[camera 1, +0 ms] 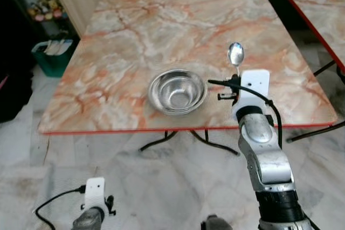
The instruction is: Setting the table
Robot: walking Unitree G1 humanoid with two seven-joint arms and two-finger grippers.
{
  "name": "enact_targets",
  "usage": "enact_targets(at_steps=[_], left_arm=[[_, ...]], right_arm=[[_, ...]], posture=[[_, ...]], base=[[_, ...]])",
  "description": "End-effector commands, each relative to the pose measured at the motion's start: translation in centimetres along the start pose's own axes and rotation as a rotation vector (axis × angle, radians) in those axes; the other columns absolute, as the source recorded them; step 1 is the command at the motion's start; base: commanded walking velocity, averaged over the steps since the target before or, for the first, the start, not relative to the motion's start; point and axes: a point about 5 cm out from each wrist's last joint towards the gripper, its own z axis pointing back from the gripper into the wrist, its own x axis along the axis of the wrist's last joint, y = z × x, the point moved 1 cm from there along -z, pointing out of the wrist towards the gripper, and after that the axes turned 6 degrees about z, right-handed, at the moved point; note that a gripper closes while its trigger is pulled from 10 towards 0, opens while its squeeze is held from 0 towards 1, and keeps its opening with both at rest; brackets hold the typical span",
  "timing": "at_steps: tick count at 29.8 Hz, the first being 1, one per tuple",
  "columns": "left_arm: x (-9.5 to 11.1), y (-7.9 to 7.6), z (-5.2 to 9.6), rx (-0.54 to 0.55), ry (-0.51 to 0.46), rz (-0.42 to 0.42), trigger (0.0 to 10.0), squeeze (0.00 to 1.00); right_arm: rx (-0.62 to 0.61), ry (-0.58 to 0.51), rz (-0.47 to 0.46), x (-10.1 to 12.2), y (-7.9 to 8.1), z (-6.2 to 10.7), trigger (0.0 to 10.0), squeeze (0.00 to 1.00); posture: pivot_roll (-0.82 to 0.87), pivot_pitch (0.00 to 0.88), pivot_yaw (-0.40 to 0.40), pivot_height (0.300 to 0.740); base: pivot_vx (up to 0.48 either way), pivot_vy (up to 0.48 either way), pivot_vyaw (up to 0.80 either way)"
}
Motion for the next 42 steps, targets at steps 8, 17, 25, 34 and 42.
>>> enact_targets(at_steps=[8, 17, 25, 34, 42], left_arm=[[0.7, 1.8, 0.0, 0.038, -0.005, -0.013, 10.0, 0.0], [1.0, 3.1, 0.2, 0.047, -0.003, -0.009, 10.0, 0.0], [-0.4, 0.8, 0.1, 0.024, 0.023, -0.011, 10.0, 0.0], [0.1, 0.0, -0.1, 0.014, 0.009, -0.014, 10.0, 0.0], [1.7, 2.7, 0.0, 0.04, -0.016, -0.014, 10.0, 0.0]], right_arm=[[-0.001, 0.075, -0.038, -0.3, 0.2, 0.3, 10.0, 0.0], [0.015, 0.163, -0.006, -0.8, -0.4, 1.7, 10.0, 0.0], [0.052, 0.24, 0.057, -2.3, -1.2, 1.7, 10.0, 0.0], [0.122, 0.265, 0.082, -3.2, -1.7, 0.8, 10.0, 0.0], [0.159, 0.232, 0.074, -3.3, -2.0, 0.2, 10.0, 0.0]], posture=[[-0.16, 0.177, 0.096, 0.74], [-0.17, 0.186, 0.099, 0.74], [-0.16, 0.187, 0.1, 0.74], [-0.16, 0.19, 0.101, 0.74], [-0.16, 0.192, 0.102, 0.74]], base=[[0.046, 0.0, 0.0], [0.0, 0.0, 0.0], [0.0, 0.0, 0.0], [0.0, 0.0, 0.0], [0.0, 0.0, 0.0]])
